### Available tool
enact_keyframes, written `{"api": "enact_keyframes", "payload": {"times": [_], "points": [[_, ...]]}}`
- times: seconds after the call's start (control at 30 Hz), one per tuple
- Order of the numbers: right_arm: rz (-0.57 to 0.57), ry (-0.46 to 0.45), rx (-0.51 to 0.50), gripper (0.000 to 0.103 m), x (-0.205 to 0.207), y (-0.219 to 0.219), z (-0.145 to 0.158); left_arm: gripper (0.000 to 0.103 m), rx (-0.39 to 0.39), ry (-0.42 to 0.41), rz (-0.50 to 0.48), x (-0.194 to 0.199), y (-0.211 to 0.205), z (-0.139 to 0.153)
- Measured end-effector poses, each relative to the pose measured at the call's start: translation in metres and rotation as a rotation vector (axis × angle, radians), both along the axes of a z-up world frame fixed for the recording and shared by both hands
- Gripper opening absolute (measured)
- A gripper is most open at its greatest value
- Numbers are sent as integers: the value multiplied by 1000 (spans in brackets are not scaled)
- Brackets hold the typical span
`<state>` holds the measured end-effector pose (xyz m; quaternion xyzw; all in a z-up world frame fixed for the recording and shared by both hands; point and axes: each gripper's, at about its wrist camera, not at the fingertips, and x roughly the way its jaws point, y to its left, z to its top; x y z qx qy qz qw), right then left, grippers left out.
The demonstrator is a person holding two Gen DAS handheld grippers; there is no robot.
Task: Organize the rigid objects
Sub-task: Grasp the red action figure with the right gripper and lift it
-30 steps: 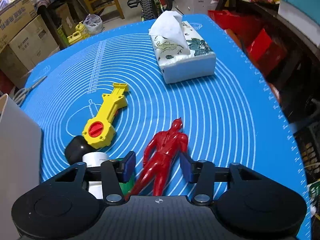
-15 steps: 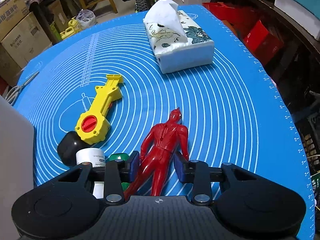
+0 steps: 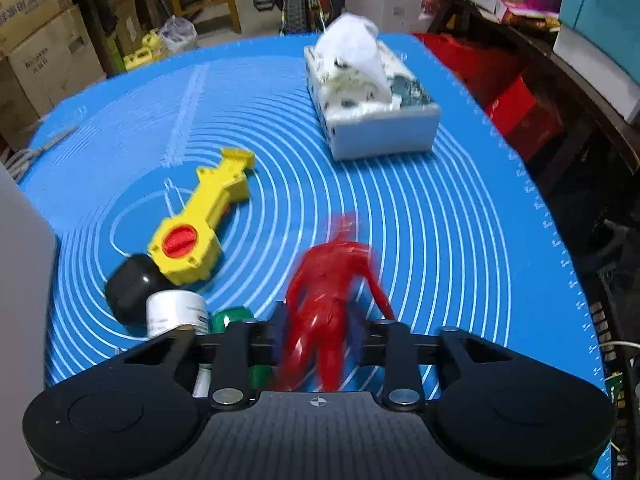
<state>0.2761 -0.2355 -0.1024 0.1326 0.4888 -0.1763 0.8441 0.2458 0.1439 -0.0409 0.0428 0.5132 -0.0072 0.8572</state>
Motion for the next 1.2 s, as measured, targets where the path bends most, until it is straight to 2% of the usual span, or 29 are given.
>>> {"api": "enact_keyframes", "payload": {"times": [0.3, 0.7, 1.03, 1.2], "points": [[3, -106, -44, 35, -11, 7, 33, 12, 0, 0, 1, 0, 0, 0], [20, -253, -14, 36, -26, 20, 73, 12, 1, 1, 1, 0, 0, 1], [160, -406, 22, 36, -26, 78, 116, 12, 3, 1, 0, 0, 0, 1], [247, -448, 33, 35, -16, 119, 127, 12, 6, 1, 0, 0, -1, 1]]}}
